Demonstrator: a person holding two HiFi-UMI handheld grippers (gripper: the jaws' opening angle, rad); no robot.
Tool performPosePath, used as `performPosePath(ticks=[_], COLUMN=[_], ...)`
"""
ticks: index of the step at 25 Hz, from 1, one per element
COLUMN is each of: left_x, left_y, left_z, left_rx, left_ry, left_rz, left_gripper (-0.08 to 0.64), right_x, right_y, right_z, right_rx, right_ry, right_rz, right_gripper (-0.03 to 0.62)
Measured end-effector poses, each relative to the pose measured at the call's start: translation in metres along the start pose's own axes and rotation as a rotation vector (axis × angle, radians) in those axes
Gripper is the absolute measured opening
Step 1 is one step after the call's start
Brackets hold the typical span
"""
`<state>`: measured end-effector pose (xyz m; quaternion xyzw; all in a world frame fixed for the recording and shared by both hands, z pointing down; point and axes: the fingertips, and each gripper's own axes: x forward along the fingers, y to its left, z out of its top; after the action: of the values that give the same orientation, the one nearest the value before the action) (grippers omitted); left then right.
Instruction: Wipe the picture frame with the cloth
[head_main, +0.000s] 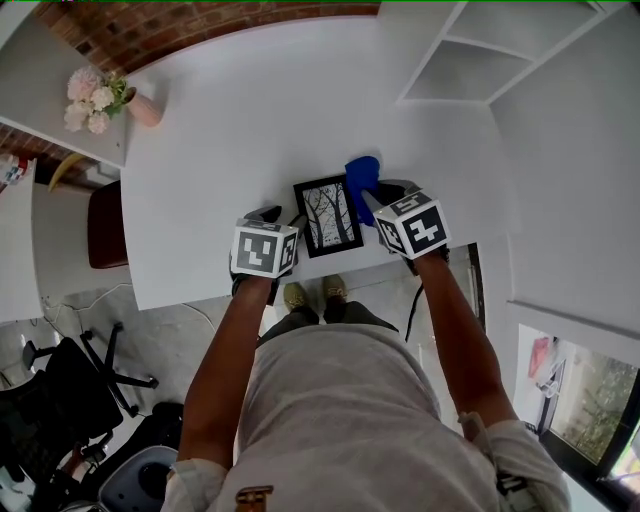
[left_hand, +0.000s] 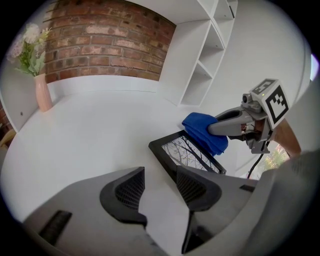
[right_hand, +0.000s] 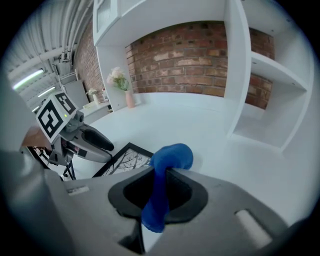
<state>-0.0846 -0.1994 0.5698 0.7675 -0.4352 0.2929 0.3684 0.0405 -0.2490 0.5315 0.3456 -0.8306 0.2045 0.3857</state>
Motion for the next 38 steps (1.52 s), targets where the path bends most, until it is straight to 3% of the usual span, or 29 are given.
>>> performPosePath(ticks=[4,9,16,23,38], left_x=[-0.001,0.0,-0.001,-0.001,-0.001], left_y=[0.0,-0.001,0.0,0.0,0.0], left_z=[0.0,0.0,-0.001,0.001,0.0], left_rx=[-0.022,-0.027,-0.018,-0.014,-0.024], left_ry=[-0.005,-0.007,-0.007,-0.007,-0.009], left_rz=[-0.01,-0.015,-0.015,-0.014,-0.021], left_gripper=[0.193,0.193,0.193,0.193,0.193], right_x=[-0.018,-0.021,0.011,0.03,-0.002], right_y=[0.02,0.061,0.106,0.093,0.03], right_z=[0.017,0.035,0.022,-0.003,-0.03], right_rx=[0.001,0.039,0.102,0.08,0.125], right_ry=[-0.075,-0.134,-0.079,0.013,0.018], right_rz=[0.031,0.132,0.228,0.157,0.037], right_gripper=[0.049,0.049,0.049,0.051,0.052])
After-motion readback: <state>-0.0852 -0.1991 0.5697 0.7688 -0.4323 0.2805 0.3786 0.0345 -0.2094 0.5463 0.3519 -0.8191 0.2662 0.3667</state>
